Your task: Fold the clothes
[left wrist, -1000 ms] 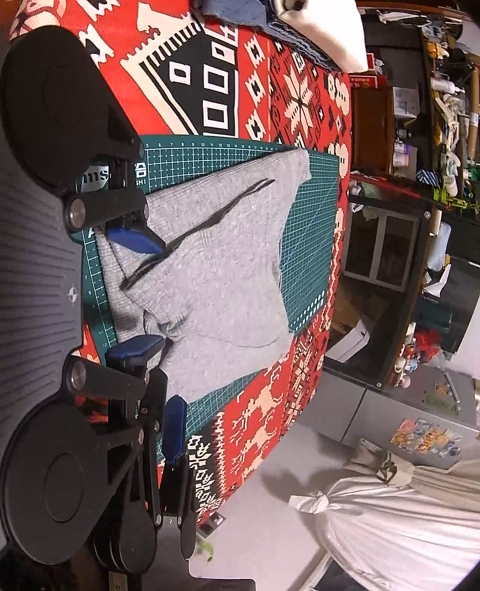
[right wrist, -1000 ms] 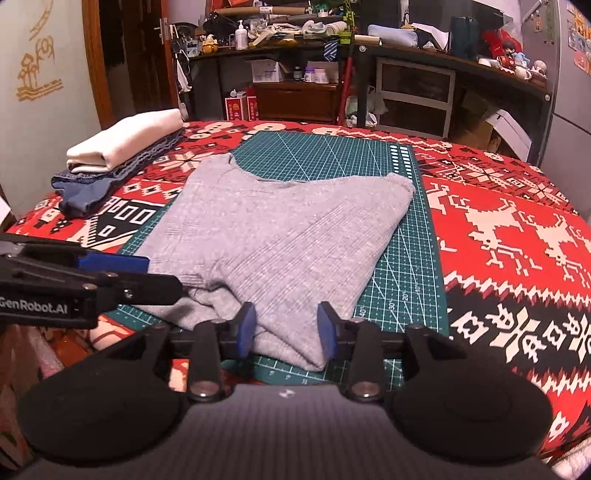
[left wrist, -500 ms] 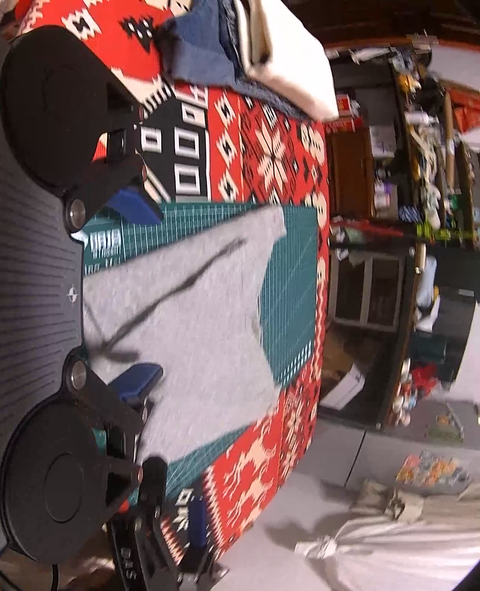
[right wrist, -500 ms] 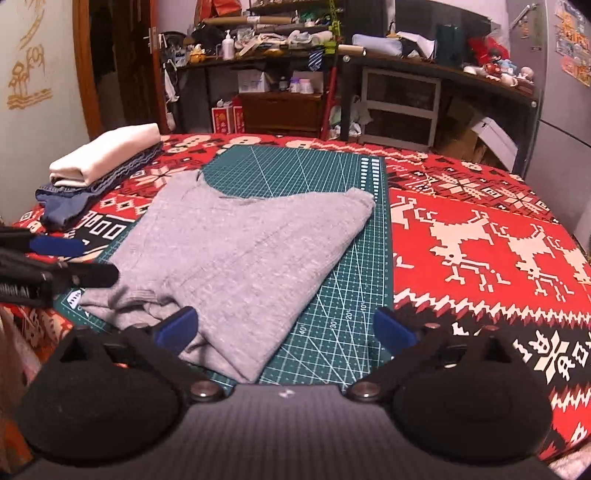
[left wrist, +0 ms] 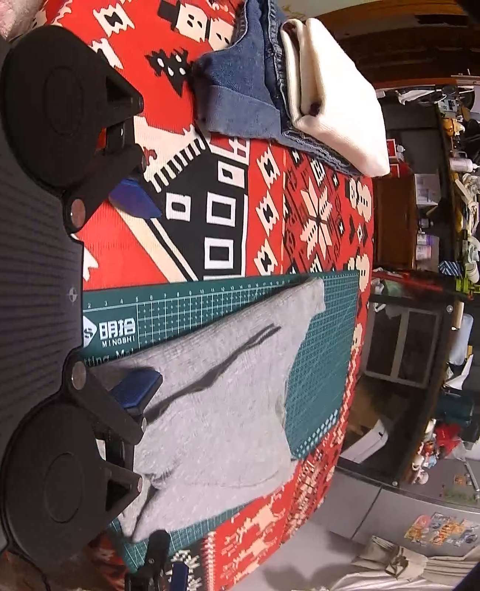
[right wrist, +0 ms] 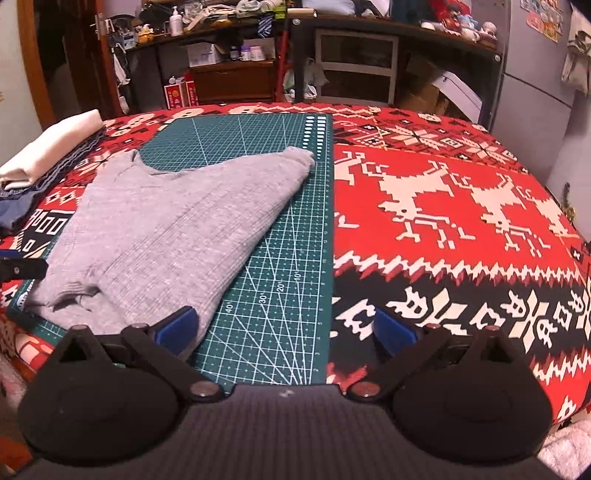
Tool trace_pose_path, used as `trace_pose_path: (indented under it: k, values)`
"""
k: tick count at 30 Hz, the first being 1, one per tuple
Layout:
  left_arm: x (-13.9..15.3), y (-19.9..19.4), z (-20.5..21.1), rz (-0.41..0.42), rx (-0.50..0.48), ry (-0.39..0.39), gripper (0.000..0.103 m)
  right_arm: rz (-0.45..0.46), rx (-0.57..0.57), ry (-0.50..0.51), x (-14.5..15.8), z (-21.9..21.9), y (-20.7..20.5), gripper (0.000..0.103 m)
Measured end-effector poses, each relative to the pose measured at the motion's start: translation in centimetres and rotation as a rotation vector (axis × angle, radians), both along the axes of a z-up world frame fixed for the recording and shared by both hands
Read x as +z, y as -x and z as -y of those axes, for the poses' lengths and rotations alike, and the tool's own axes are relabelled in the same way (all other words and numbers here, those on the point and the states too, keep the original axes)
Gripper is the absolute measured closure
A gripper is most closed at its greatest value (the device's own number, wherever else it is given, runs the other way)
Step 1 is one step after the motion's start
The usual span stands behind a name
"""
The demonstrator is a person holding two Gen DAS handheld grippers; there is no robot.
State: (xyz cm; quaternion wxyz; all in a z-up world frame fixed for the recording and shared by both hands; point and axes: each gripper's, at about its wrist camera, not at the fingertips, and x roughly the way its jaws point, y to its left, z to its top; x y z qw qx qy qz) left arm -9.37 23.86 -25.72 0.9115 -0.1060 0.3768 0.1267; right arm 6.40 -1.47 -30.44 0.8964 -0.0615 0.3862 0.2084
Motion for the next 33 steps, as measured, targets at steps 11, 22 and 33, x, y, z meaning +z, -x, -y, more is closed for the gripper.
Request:
trace_pose_path:
  k: [11,22,33]
  values:
    - [0.1,-0.4,0.1,-0.061,0.070,-0.011,0.000,-0.066,-0.020,0.013,0.3,-0.3,-0.6,0.000]
    - [0.4,-1.4,0.1,-0.139,0.057,-0.001,0.000,-0.089,0.028,0.015,0.6,-0.8,-1.4,0.000]
    - [5.2,-2.0,0.3,-0.097,0.119,0.060,0.007,0.005,0.051,-0.105,6.3,0.6,-3.3,0.005]
